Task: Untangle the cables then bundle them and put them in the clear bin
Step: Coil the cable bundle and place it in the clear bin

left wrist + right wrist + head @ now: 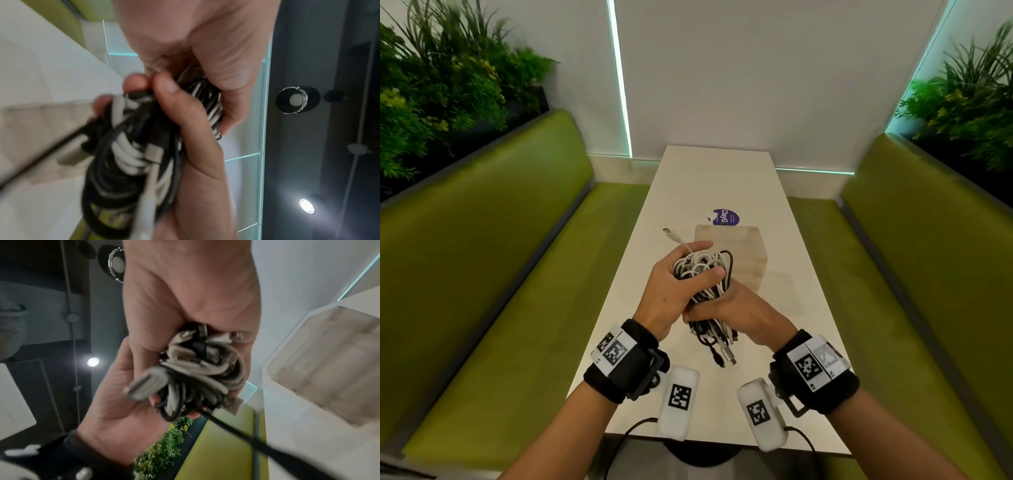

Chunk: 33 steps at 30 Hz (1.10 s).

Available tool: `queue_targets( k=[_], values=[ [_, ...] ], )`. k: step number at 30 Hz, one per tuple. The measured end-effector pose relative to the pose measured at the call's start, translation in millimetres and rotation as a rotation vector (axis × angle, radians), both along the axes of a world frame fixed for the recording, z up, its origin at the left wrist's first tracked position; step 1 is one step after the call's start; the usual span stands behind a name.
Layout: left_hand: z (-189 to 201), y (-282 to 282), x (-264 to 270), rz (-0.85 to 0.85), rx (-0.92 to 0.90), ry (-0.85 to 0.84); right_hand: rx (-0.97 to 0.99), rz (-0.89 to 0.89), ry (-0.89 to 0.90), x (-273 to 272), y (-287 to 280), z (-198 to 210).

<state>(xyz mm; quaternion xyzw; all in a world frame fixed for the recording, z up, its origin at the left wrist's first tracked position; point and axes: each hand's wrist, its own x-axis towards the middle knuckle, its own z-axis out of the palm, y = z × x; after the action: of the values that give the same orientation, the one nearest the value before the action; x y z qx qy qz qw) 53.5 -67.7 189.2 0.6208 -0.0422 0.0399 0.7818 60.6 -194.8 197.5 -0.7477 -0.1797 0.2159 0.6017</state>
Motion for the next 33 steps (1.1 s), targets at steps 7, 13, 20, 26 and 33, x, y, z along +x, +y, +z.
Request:
queue_targets(
  k=[7,13,20,26,33],
  values=[
    [-12.7,13.8,-6.1,-0.214,-0.087,-0.102,0.235,-0.103,0.135,5.3,-11.8,-3.0],
    [-20.5,21.3,-5.5,-0.203,-0.148,-0.049,0.307,-0.162,0.234,6.5,-12.1,-9.8],
    [-47.9,22.6,-12.5,-0.330,0.336,0.121,0.381,-0.261,0.198,17.4,-24.3,1.4],
    [-33.9,34.4,-4.0,-0.079,0.306,-0.033,-0.003,-0.171,-0.026,24.7,-42.5,5.5],
    [-27.8,12.9,-1.8,0.091,-0.030,-0.008,0.019,-0.052,-0.006,7.8,-25.5,-1.6]
  ],
)
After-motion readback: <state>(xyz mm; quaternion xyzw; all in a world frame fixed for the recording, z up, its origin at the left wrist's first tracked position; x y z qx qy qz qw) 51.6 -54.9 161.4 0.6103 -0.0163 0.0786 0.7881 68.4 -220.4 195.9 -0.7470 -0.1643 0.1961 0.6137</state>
